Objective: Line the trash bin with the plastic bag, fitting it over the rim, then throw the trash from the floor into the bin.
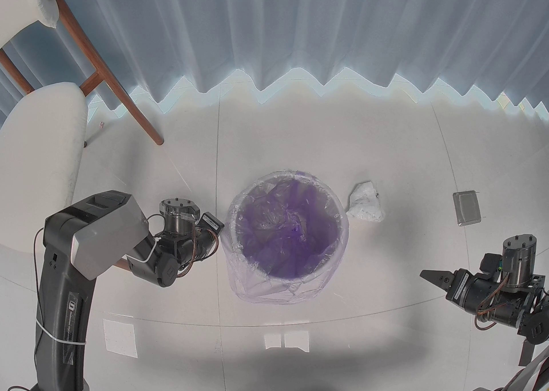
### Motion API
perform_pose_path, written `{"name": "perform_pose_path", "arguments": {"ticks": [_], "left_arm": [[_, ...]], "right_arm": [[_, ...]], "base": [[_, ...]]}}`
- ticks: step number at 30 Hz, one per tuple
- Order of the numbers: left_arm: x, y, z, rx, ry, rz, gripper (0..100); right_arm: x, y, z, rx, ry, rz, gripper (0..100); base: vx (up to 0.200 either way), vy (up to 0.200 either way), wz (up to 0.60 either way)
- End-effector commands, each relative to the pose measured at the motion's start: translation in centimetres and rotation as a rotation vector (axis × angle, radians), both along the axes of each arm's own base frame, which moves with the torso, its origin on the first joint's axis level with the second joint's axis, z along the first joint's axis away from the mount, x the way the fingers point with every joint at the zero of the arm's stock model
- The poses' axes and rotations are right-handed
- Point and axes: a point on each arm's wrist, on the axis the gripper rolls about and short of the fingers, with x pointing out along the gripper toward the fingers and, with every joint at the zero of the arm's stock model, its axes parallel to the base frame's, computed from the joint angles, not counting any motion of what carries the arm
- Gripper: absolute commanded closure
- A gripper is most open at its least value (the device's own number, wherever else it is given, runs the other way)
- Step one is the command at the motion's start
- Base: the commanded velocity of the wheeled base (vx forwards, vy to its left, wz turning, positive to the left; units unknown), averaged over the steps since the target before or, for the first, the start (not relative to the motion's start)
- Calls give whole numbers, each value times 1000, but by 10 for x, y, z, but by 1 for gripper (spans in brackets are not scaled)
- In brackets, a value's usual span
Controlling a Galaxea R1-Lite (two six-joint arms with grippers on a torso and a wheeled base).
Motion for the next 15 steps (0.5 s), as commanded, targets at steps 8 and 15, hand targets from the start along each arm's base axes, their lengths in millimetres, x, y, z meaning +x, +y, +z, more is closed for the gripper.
{"name": "perform_pose_path", "arguments": {"ticks": [8,15], "left_arm": [[-16,15,30,14,0,51,0],[-65,44,80,28,-18,134,0]], "right_arm": [[2,0,-5,3,29,-12,0],[24,5,-19,-11,78,-19,0]], "base": [[0,0,0],[0,0,0]]}}
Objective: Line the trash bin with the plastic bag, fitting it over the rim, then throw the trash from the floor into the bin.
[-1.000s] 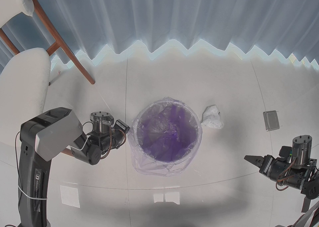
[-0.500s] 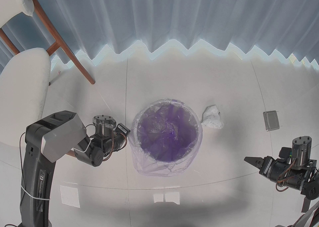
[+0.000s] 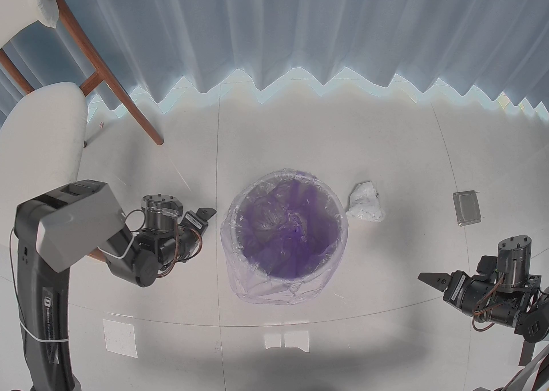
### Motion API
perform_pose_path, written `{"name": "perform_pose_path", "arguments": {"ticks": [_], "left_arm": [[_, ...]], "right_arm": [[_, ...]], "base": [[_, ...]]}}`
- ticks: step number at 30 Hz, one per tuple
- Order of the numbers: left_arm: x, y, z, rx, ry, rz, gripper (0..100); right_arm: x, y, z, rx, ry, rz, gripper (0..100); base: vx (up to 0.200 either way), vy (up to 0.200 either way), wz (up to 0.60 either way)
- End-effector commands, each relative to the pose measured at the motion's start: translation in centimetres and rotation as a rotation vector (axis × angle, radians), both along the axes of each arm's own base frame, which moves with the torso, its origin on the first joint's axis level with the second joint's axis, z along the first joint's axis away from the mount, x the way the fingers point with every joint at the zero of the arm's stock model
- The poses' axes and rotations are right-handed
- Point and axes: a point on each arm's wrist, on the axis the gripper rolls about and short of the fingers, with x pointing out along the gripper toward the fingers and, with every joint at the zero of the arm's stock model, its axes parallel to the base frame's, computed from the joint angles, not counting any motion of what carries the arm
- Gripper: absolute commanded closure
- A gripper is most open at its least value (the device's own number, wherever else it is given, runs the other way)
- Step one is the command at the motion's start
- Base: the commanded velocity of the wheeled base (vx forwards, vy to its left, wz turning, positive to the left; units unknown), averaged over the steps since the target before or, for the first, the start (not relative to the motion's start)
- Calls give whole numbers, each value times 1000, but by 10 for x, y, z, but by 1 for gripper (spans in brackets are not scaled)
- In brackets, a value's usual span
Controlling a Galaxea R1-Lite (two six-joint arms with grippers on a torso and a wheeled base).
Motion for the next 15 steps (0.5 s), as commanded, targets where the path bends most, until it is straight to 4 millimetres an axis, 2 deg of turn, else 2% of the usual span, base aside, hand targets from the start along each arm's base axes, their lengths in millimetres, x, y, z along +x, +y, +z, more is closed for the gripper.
{"name": "perform_pose_path", "arguments": {"ticks": [1,6,11,15], "left_arm": [[-39,24,56,4,-63,75,0],[-102,33,125,-35,-191,54,0],[-155,27,153,-48,-266,-9,0],[-180,32,167,9,-342,-41,0]], "right_arm": [[22,6,-13,-12,41,-2,0],[60,18,-27,-32,18,30,0],[101,33,-53,-90,-48,120,0],[124,48,-72,-118,-118,206,0]], "base": [[0,0,0],[0,0,0],[0,0,0],[0,0,0]]}}
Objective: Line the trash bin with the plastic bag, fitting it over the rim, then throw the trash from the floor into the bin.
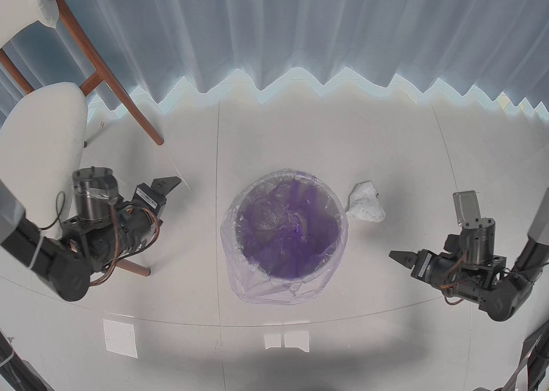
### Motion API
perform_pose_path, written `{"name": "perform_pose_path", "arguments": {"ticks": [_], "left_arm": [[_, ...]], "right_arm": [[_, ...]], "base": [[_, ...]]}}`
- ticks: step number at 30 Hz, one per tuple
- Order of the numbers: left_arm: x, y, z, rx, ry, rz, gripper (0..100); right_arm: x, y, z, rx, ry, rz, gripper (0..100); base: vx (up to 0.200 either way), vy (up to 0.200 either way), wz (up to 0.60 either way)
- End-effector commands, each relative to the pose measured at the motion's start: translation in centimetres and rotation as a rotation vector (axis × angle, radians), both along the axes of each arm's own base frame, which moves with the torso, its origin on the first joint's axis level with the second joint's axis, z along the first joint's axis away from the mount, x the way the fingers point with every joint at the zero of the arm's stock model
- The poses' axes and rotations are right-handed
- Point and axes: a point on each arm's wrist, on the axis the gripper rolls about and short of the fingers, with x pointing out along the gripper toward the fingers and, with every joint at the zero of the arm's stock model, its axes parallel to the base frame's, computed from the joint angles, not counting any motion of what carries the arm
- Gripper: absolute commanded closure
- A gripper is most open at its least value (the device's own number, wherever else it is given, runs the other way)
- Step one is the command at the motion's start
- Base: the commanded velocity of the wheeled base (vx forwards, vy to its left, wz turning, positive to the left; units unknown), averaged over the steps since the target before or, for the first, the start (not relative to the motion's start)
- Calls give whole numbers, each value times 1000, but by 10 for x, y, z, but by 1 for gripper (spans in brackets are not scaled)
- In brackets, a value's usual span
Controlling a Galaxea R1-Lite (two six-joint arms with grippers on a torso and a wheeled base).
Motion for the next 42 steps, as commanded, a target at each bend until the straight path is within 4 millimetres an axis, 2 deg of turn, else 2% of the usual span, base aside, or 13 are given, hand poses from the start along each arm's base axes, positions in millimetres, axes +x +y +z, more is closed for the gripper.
{"name": "perform_pose_path", "arguments": {"ticks": [1,6,10,20,24,35,42], "left_arm": [[-76,9,48,38,-177,-58,0],[-84,14,41,117,-173,-62,0],[-86,18,46,169,-205,-55,0],[-86,22,45,170,-201,-40,0],[-85,23,44,173,-197,-31,0],[-91,27,36,183,-166,-26,0],[-91,28,35,187,-161,-19,0]], "right_arm": [[54,28,-52,-64,-45,134,0],[66,38,-66,-76,-55,183,0],[73,42,-72,-77,-59,191,0],[81,46,-71,-62,-87,206,0],[92,50,-67,-52,-121,205,0],[108,56,-76,-49,-141,205,0],[132,58,-79,-58,-128,181,0]], "base": [[0,0,0],[0,0,0],[0,0,0],[0,0,0],[0,0,0],[0,0,0],[0,0,0]]}}
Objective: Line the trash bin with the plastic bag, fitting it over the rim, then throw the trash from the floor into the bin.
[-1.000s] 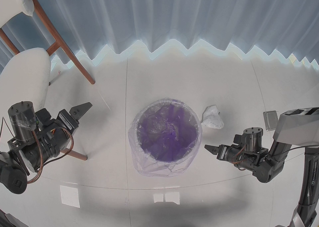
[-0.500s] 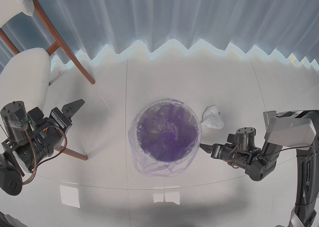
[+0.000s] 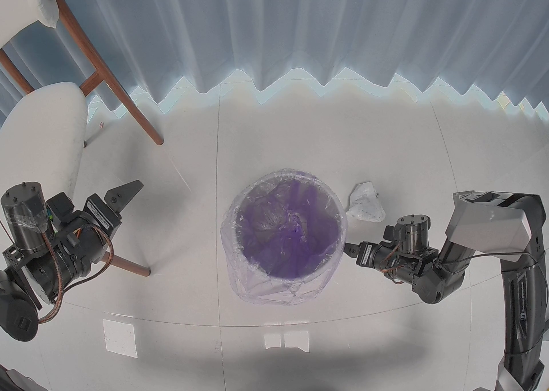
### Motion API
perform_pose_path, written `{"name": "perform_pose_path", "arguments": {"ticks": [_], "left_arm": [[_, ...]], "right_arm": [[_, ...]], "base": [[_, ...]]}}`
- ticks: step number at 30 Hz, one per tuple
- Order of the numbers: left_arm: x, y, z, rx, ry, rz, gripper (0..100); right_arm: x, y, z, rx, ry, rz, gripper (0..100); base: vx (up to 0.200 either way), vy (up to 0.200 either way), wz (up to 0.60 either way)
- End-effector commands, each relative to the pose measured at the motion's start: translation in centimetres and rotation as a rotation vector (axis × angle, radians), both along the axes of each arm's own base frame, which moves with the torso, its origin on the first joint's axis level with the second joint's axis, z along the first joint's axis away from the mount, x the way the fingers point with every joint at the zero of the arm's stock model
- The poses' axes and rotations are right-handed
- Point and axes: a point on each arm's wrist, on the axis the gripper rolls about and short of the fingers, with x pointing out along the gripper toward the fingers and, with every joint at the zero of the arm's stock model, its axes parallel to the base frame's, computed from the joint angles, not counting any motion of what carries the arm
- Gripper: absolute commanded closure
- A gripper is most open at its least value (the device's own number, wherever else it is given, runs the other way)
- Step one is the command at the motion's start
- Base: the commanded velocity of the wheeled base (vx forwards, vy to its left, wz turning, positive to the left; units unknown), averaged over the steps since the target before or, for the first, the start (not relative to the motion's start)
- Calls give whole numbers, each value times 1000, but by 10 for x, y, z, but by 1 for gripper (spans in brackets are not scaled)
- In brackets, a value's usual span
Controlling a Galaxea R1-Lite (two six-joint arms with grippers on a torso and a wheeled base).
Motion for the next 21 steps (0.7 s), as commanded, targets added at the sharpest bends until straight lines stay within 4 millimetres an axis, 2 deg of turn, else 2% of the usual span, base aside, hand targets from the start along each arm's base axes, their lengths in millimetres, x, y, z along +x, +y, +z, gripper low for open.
{"name": "perform_pose_path", "arguments": {"ticks": [1,3,4,14,21], "left_arm": [[-1,1,-1,2,1,4,0],[-1,1,-1,2,3,4,0],[-1,2,-1,2,4,7,0],[-2,4,-4,6,13,16,0],[-3,5,-4,8,16,17,0]], "right_arm": [[17,0,-4,-3,3,-21,0],[24,-2,-3,-3,-8,-35,0],[25,-2,-4,-3,-11,-37,100],[34,0,-8,5,-33,-42,100],[46,0,-20,-4,-31,-61,100]], "base": [[0,0,0],[0,0,0],[0,0,0],[0,0,0],[0,0,0]]}}
